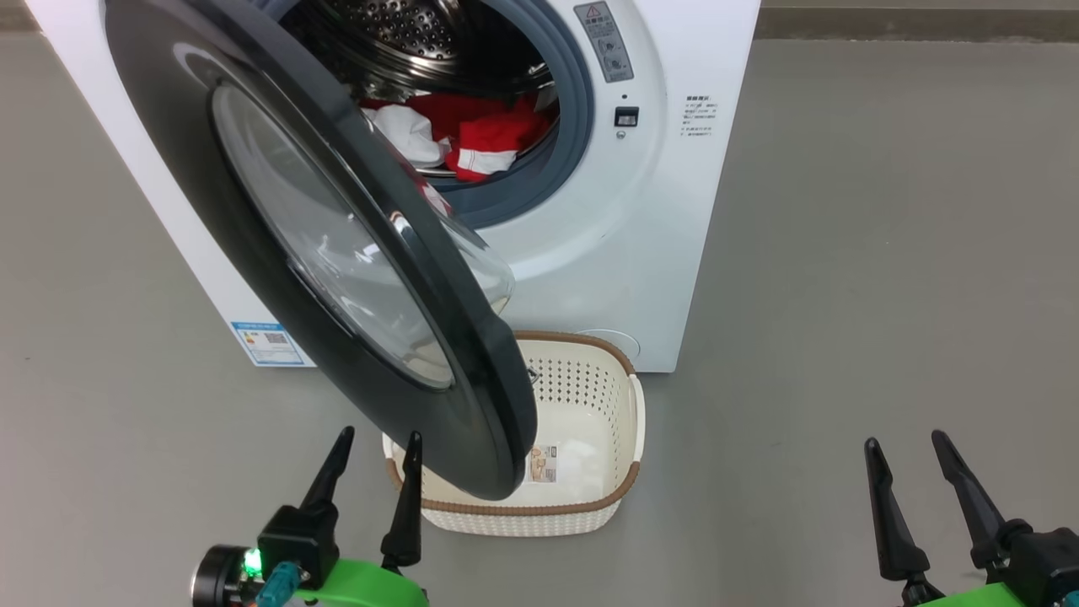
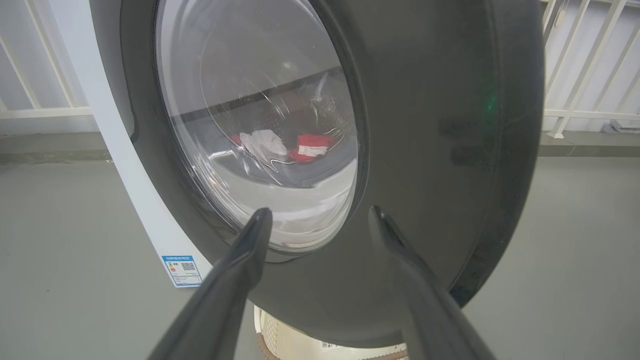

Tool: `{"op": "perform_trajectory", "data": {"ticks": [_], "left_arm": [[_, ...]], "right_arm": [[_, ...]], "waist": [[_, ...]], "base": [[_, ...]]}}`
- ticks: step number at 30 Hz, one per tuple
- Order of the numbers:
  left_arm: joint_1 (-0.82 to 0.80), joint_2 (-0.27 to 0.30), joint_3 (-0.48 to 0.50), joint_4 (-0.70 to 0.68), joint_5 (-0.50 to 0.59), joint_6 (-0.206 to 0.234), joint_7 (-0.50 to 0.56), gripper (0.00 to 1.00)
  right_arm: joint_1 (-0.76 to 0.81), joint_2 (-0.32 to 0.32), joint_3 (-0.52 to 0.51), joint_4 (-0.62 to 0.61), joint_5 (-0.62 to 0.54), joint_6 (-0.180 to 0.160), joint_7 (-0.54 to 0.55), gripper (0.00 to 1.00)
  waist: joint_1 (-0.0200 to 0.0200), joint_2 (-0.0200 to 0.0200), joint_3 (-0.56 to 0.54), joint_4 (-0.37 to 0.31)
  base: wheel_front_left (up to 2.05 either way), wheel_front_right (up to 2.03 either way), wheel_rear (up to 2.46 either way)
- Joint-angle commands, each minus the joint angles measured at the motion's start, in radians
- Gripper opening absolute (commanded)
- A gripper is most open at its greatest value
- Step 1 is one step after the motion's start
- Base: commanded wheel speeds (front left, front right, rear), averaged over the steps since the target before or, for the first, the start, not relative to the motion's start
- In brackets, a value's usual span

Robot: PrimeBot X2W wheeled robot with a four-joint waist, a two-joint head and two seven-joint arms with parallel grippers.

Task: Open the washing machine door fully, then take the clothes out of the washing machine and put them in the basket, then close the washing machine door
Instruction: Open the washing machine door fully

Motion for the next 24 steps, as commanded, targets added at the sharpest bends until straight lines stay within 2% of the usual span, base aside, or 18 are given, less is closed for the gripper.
{"op": "perform_trajectory", "data": {"ticks": [1,8,24], "left_arm": [[-0.01,0.011,0.037,-0.018,0.011,-0.004,-0.009,1.0],[-0.005,0.011,0.039,-0.015,0.012,-0.003,-0.009,1.0],[-0.002,0.011,0.038,-0.001,0.005,-0.004,-0.009,1.0]], "right_arm": [[-0.009,-0.013,0.014,-0.006,-0.007,0.006,-0.006,1.0],[-0.01,-0.012,0.015,0.072,-0.002,0.006,-0.006,1.0],[-0.008,-0.012,0.017,0.089,0.0,0.006,-0.006,1.0]], "waist": [[0.0,0.0,0.0,0.0],[0.0,0.0,0.0,-0.002],[0.0,0.0,-0.01,0.009]], "base": [[0.0,0.0,0.0],[0.0,0.0,0.0],[0.0,0.0,0.0]]}}
